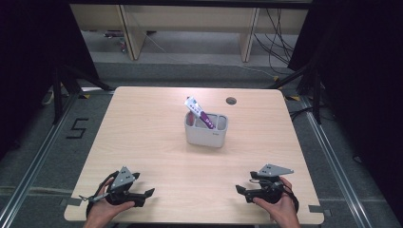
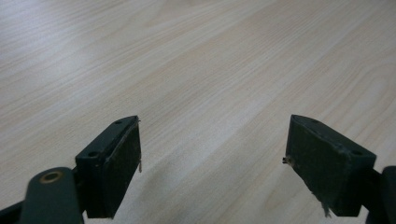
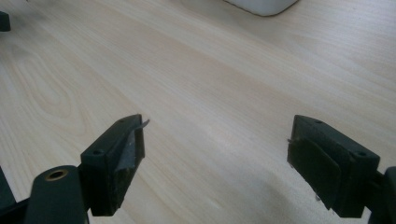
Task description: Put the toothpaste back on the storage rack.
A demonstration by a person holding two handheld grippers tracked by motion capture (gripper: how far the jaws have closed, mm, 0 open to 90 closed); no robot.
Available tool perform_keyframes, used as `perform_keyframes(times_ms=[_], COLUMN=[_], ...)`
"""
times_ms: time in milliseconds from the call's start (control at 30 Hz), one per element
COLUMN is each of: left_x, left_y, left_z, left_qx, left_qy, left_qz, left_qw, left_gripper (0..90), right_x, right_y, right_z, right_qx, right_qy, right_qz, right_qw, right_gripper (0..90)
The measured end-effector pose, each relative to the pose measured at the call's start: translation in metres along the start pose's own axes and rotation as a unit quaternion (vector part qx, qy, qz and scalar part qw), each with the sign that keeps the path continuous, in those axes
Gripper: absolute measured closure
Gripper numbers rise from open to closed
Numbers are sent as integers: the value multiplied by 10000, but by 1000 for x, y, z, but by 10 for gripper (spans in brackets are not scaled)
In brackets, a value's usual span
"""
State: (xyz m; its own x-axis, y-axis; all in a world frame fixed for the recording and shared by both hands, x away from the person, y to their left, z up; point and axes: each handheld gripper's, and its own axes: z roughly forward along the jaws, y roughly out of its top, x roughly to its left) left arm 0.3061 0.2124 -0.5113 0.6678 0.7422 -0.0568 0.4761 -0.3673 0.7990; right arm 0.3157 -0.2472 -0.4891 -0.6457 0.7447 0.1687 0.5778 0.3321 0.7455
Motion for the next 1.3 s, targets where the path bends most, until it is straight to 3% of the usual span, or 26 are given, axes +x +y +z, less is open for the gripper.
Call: perform_keyframes(times_ms=[167, 233, 333, 400, 433, 533, 600, 700, 733, 833, 867, 933, 1033, 1133, 1167, 1233, 1267, 1300], left_x=[0, 0, 0, 0, 0, 0, 0, 0, 0, 0, 0, 0, 0, 0, 0, -1, 0, 0], left_y=[0, 0, 0, 0, 0, 0, 0, 0, 0, 0, 0, 0, 0, 0, 0, 0, 0, 0], left_z=[0, 0, 0, 0, 0, -1, -1, -1, -1, -1, -1, 0, 0, 0, 0, 0, 0, 0], left_qx=[15, 38, 22, 58, 60, 65, 69, 70, 71, 73, 72, 69, 51, 48, 50, 71, 84, 80], left_qy=[2, -9, 6, -10, -8, -4, -4, -3, -3, -3, -1, -3, -11, -9, -9, -1, 2, 1], left_qz=[11, 16, 15, 33, 33, 29, 33, 29, 32, 36, 34, 22, 27, 19, 21, 9, 20, 19], left_qw=[10000, 10000, 10000, 10000, 10000, 10000, 10000, 10000, 10000, 10000, 10000, 10000, 10000, 10000, 10000, 10000, 10000, 10000], left_gripper=[179, 179, 179, 179, 179, 179, 179, 179, 179, 179, 179, 179, 179, 179, 179, 179, 179, 179], right_x=[-1, -1, 1, 2, 1, 4, 2, 5, 1, 5, 4, 3, 6, 3, 5, 6, 6, 4], right_y=[-2, -4, -6, -7, -8, -9, -10, -12, -12, -14, -15, -15, -17, -18, -18, -20, -20, -20], right_z=[-2, -3, -4, -5, -5, -6, -5, -7, -7, -9, -9, -10, -11, -12, -12, -13, -13, -13], right_qx=[49, 6, 75, 86, 49, 119, 63, 136, 140, 123, 66, 88, 144, 75, 125, 121, 119, 79], right_qy=[124, 9, 120, 62, -14, 93, 90, 118, 185, -39, -69, -19, -28, -43, -34, -9, -4, -80], right_qz=[-47, -113, -4, 31, -141, 29, -135, 7, -147, -15, -137, -163, 17, -188, -32, 32, 32, -147], right_qw=[9999, 9999, 9999, 9999, 9999, 9999, 9998, 9998, 9996, 9999, 9999, 9998, 9999, 9998, 9999, 9999, 9999, 9998], right_gripper=[194, 193, 192, 192, 192, 190, 188, 185, 184, 182, 181, 181, 179, 179, 178, 177, 177, 177])
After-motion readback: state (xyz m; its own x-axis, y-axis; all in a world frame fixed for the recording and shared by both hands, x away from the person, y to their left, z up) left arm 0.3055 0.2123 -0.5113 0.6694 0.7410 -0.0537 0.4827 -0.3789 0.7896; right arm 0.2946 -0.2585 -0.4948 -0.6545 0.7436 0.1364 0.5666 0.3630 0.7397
